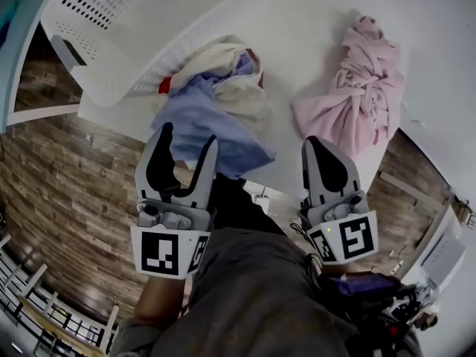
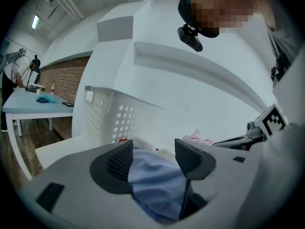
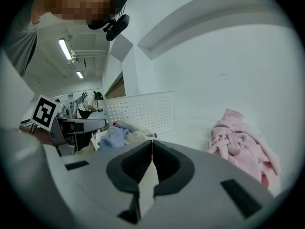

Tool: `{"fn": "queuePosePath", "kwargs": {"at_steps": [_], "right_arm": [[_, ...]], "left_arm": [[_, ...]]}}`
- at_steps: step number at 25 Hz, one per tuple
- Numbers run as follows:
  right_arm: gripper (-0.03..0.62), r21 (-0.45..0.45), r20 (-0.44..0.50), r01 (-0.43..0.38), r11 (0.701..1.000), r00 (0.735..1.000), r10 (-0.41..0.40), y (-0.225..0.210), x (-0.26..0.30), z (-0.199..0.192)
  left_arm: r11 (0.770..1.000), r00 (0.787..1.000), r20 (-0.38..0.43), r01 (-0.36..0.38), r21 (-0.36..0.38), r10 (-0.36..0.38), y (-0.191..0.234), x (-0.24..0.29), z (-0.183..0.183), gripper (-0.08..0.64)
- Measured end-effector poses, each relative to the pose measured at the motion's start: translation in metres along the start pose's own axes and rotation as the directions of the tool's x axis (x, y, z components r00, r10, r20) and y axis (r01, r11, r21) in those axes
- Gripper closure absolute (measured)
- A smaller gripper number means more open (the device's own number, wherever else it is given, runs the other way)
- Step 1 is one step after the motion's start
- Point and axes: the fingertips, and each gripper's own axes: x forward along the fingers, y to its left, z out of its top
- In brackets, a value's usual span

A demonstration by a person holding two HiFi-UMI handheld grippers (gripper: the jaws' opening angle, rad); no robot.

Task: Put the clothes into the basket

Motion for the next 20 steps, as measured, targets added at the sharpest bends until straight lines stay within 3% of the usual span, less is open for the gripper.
{"fn": "queuePosePath", "kwargs": {"at_steps": [4,8,17,20], "right_arm": [[0.583,0.007,-0.027,0.0,1.0,1.0,0.0,0.004,0.013,-0.006],[0.583,0.016,-0.05,0.012,1.0,0.999,-0.011,-0.001,0.02,-0.013],[0.583,0.062,-0.107,0.063,0.996,0.993,-0.056,-0.016,0.027,-0.035],[0.583,0.075,-0.114,0.079,0.994,0.991,-0.07,-0.023,0.029,-0.041]], "left_arm": [[0.999,0.998,-0.035,0.054,-0.009,-0.054,-0.001,0.014,-0.014,0.173],[0.999,0.995,-0.096,0.031,-0.039,-0.035,0.012,0.028,-0.035,0.084],[0.997,0.98,-0.194,0.042,-0.059,-0.052,0.02,0.052,-0.072,0.069],[0.998,0.974,-0.219,0.051,-0.033,-0.057,0.019,0.059,-0.081,0.072]]}}
